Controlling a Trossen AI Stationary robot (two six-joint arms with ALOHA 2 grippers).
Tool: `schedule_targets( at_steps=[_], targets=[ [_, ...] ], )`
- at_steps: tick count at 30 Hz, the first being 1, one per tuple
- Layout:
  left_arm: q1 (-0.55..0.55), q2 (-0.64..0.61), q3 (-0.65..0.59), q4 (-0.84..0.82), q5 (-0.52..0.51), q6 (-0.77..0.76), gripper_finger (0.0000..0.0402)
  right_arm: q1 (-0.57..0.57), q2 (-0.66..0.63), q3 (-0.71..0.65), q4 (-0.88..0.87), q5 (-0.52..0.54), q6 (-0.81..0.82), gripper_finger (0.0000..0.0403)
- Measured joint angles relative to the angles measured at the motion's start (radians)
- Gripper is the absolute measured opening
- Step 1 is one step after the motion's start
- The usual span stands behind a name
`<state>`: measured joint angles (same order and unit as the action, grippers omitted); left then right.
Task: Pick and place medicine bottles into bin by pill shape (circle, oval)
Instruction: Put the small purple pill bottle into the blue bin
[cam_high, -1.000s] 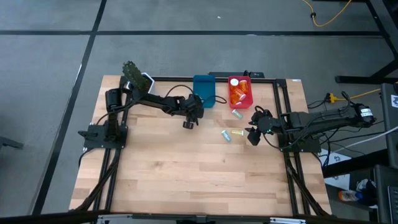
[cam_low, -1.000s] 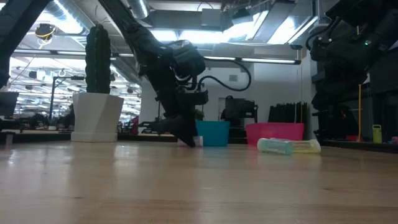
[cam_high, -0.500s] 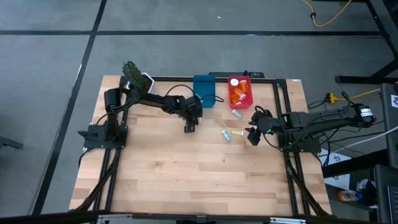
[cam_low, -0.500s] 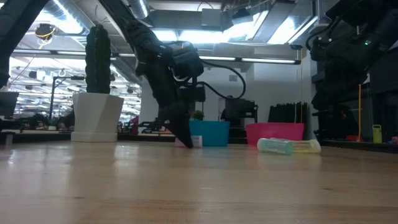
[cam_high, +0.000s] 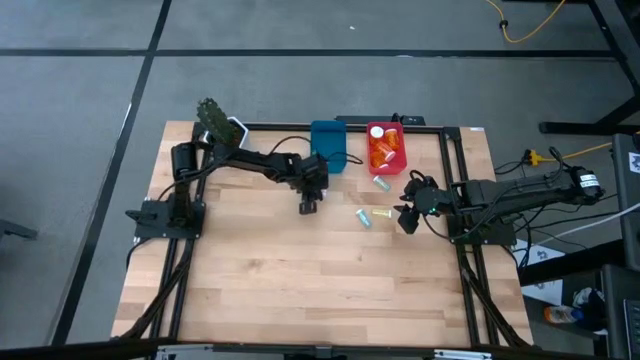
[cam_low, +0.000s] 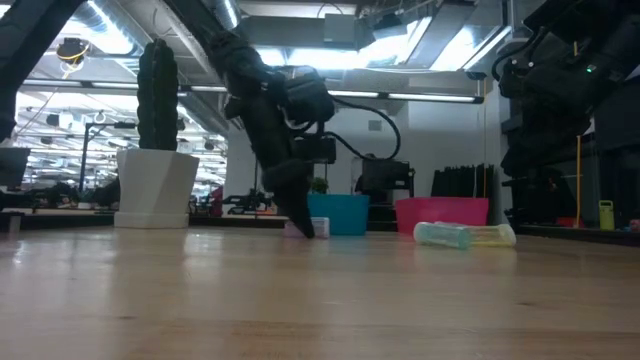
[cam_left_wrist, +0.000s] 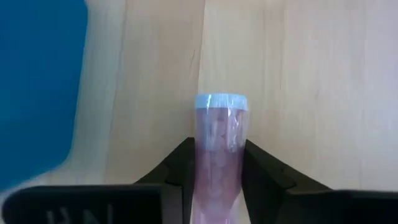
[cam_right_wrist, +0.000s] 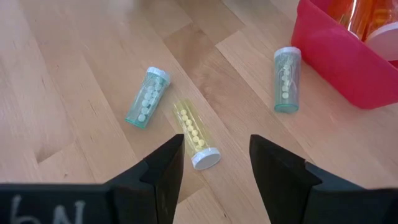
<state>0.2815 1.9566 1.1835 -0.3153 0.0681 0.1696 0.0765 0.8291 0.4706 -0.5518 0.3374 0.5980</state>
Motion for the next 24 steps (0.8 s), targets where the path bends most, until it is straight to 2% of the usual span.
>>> schedule_targets(
  at_steps=[5, 13, 20, 24],
  targets=[
    [-0.003, -0.003, 0.178, -0.027, 0.0, 0.041, 0.0081, 0.0, 0.0, 0.0, 0.0, 0.0, 0.001, 0.0184],
    [0.065, -0.004, 0.415, -0.078, -0.079, 0.124, 0.0079, 0.0, 0.0, 0.0, 0.0, -0.001, 0.003, 0.0184],
    [0.191, -0.001, 0.449, -0.202, -0.083, 0.015, 0.0079, 0.0, 0.0, 0.0, 0.0, -0.047, 0.002, 0.0184],
    [0.237, 0.023, 0.449, -0.267, -0.05, -0.039, 0.0079, 0.0, 0.0, 0.0, 0.0, -0.047, 0.002, 0.0184]
  ],
)
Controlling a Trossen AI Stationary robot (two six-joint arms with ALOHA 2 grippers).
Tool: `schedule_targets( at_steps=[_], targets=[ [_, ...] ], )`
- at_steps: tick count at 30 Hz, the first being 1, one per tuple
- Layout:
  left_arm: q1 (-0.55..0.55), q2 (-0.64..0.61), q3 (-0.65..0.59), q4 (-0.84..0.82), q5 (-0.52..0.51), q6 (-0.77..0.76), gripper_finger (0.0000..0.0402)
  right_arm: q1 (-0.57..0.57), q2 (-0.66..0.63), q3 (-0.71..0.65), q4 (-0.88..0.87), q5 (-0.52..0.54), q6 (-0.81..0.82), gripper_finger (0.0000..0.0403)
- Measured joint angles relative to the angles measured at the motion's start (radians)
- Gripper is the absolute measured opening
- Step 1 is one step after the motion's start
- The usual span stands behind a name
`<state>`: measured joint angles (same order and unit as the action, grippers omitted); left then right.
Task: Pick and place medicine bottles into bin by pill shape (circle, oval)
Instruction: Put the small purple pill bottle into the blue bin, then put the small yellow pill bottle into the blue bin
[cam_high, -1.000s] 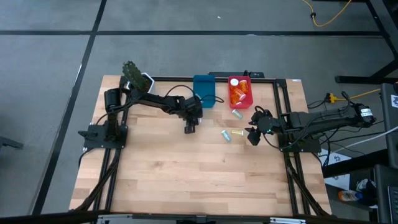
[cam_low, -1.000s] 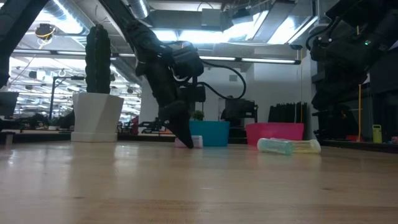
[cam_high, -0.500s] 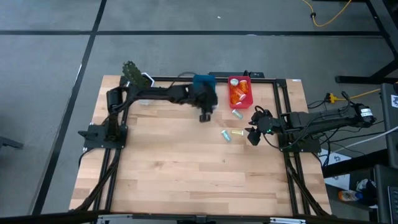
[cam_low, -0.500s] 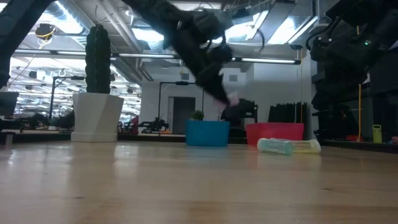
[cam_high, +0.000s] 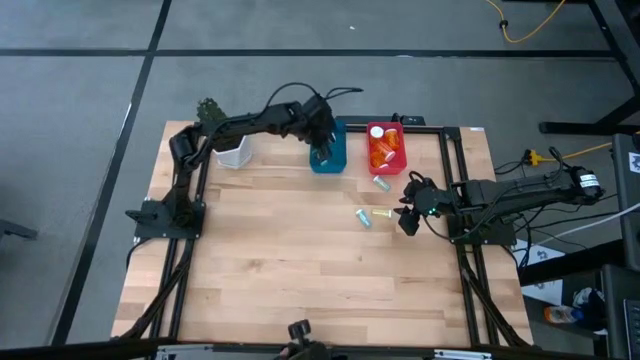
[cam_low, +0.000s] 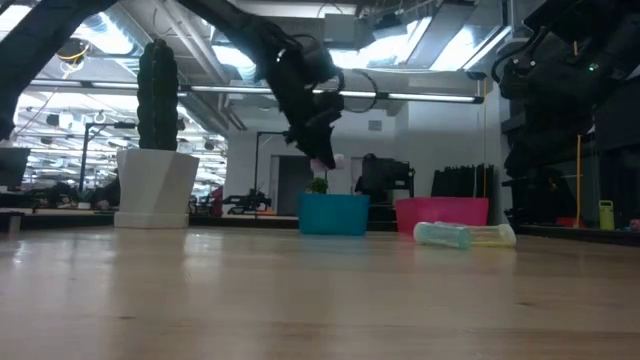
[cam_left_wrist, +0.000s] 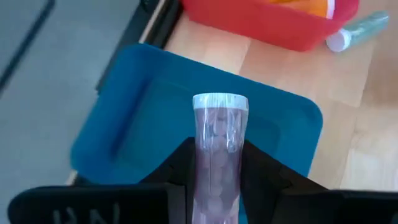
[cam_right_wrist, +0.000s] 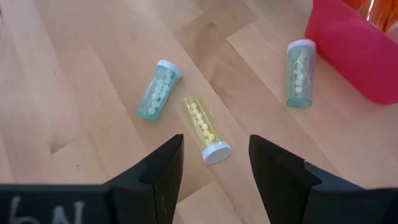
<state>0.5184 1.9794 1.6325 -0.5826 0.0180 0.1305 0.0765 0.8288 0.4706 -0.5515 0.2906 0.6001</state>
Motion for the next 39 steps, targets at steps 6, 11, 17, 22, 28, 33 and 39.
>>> schedule_targets(
  at_steps=[6, 11, 17, 22, 28, 33, 39],
  targets=[
    [0.001, 0.02, 0.001, 0.015, 0.092, 0.026, 0.0104, 0.0, 0.0, 0.0, 0.0, 0.002, -0.002, 0.0184],
    [-0.002, 0.024, 0.0, 0.014, 0.075, 0.028, 0.0145, 0.0, 0.0, 0.0, 0.0, 0.003, -0.003, 0.0184],
    [-0.002, 0.024, 0.0, 0.015, 0.07, 0.005, 0.0173, 0.0, 0.0, 0.0, 0.0, -0.001, -0.005, 0.0184],
    [-0.004, 0.024, 0.0, 0.013, 0.07, -0.002, 0.0176, 0.0, 0.0, 0.0, 0.0, -0.004, -0.007, 0.0184],
    [-0.018, 0.001, 0.001, -0.067, 0.067, -0.066, 0.0174, 0.0, 0.0, 0.0, 0.0, -0.013, -0.016, 0.0184],
    [-0.041, -0.044, 0.001, -0.257, 0.02, -0.02, 0.0174, 0.0, 0.017, 0.002, 0.014, -0.05, -0.153, 0.0184],
    [-0.08, -0.092, 0.001, -0.471, 0.009, -0.016, 0.0174, 0.001, 0.099, 0.002, 0.096, -0.128, -0.272, 0.0184]
  ],
)
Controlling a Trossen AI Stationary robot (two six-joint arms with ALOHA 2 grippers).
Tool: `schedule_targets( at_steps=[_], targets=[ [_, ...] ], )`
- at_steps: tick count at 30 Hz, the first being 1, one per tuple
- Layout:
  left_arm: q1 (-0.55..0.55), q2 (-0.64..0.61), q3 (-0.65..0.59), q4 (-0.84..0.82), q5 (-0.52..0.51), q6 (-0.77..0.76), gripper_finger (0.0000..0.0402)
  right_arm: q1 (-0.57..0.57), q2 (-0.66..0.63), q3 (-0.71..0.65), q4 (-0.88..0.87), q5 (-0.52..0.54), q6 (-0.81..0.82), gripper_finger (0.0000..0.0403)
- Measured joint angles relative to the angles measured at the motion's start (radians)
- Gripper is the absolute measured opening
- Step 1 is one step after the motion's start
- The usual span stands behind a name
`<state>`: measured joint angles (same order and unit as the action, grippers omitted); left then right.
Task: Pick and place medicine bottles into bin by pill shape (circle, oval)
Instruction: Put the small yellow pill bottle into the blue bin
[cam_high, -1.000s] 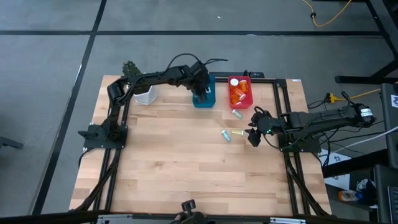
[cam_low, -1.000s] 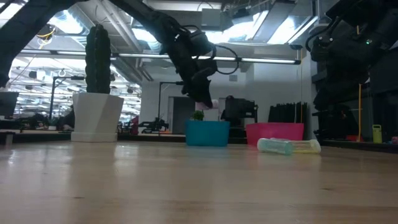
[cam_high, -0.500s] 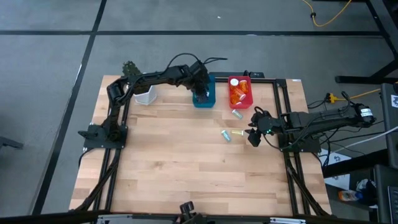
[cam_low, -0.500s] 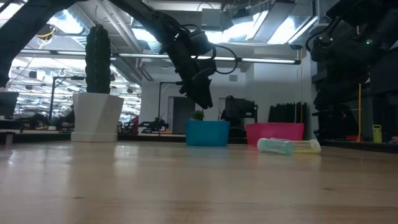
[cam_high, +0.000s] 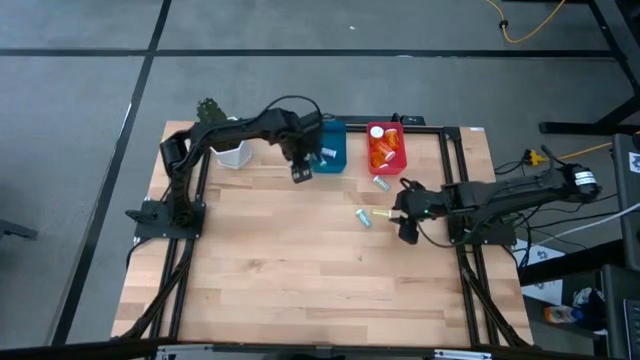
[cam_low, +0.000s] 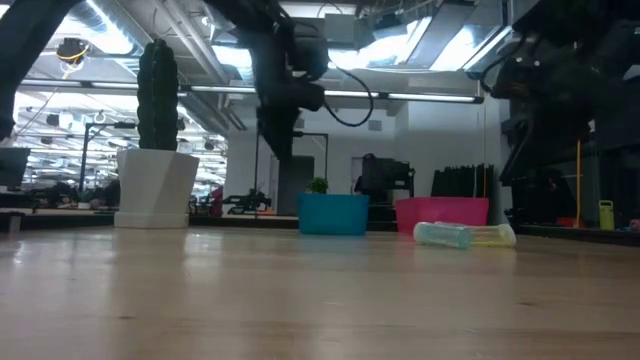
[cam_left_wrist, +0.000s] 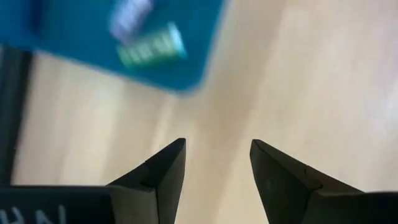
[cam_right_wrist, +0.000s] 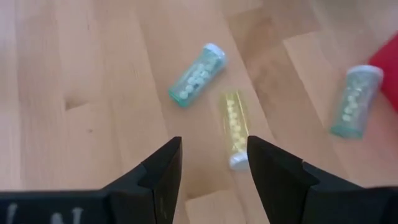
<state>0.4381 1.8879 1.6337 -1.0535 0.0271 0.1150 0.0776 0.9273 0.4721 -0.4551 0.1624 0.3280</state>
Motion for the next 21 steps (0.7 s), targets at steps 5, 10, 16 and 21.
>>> schedule_targets(
  at_steps=[5, 10, 16, 21],
  targets=[
    [-0.024, -0.036, 0.0, -0.184, -0.021, 0.017, 0.0174, 0.0, 0.103, 0.0, 0.055, 0.001, -0.045, 0.0184],
    [-0.031, -0.096, 0.0, -0.246, -0.032, -0.008, 0.0174, 0.0, 0.195, 0.0, 0.102, 0.046, -0.078, 0.0184],
    [-0.036, -0.206, -0.01, -0.256, -0.04, -0.038, 0.0174, 0.0, 0.262, -0.001, 0.145, 0.054, -0.103, 0.0184],
    [-0.05, -0.337, -0.077, -0.258, -0.043, -0.062, 0.0174, -0.001, 0.308, -0.001, 0.16, 0.054, -0.094, 0.0184]
  ],
)
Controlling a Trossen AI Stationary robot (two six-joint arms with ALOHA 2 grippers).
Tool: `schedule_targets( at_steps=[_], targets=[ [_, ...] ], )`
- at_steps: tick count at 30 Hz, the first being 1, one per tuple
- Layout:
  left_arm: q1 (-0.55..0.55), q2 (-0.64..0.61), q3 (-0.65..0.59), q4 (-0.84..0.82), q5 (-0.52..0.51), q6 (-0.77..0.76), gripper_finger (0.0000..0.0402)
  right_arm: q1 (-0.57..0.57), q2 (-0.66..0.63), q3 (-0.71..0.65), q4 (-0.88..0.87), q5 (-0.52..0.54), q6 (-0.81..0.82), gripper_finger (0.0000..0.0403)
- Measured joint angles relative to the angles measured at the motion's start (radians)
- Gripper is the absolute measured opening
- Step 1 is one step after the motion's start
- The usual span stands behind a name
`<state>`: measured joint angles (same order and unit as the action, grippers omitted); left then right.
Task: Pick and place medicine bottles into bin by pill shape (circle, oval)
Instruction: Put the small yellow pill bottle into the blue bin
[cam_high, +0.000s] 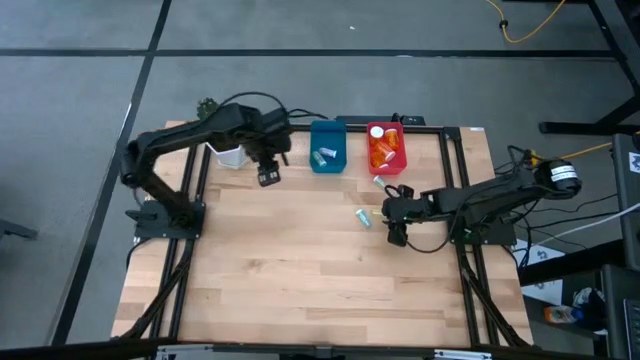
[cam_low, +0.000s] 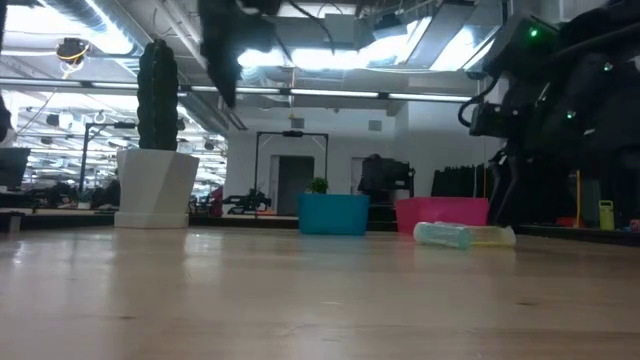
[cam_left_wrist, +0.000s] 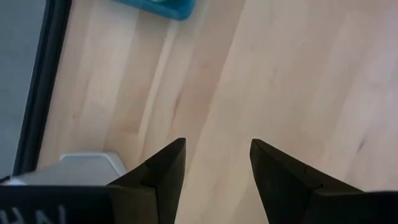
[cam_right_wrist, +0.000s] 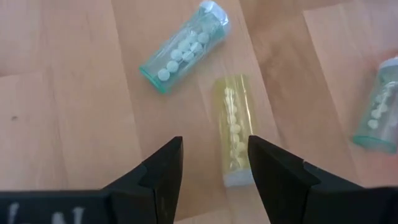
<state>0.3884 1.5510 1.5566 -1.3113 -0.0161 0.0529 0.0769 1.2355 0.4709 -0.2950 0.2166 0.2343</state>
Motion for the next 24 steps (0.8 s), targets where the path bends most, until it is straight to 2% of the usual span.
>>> schedule_targets(
  at_steps=[6, 12, 17, 24],
  targets=[
    [-0.024, -0.204, -0.16, 0.064, 0.001, -0.026, 0.0174, -0.006, 0.054, 0.0, 0.021, 0.078, 0.022, 0.0184],
    [-0.032, -0.4, -0.358, 0.21, 0.003, -0.027, 0.0174, -0.01, 0.094, 0.0, 0.022, 0.051, 0.047, 0.0184],
    [-0.032, -0.537, -0.514, 0.264, 0.011, -0.027, 0.0174, -0.01, 0.117, 0.0, 0.028, 0.051, 0.094, 0.0184],
    [-0.032, -0.755, -0.738, 0.409, 0.067, -0.046, 0.0174, -0.01, 0.12, 0.0, 0.049, 0.052, 0.17, 0.0184]
  ],
)
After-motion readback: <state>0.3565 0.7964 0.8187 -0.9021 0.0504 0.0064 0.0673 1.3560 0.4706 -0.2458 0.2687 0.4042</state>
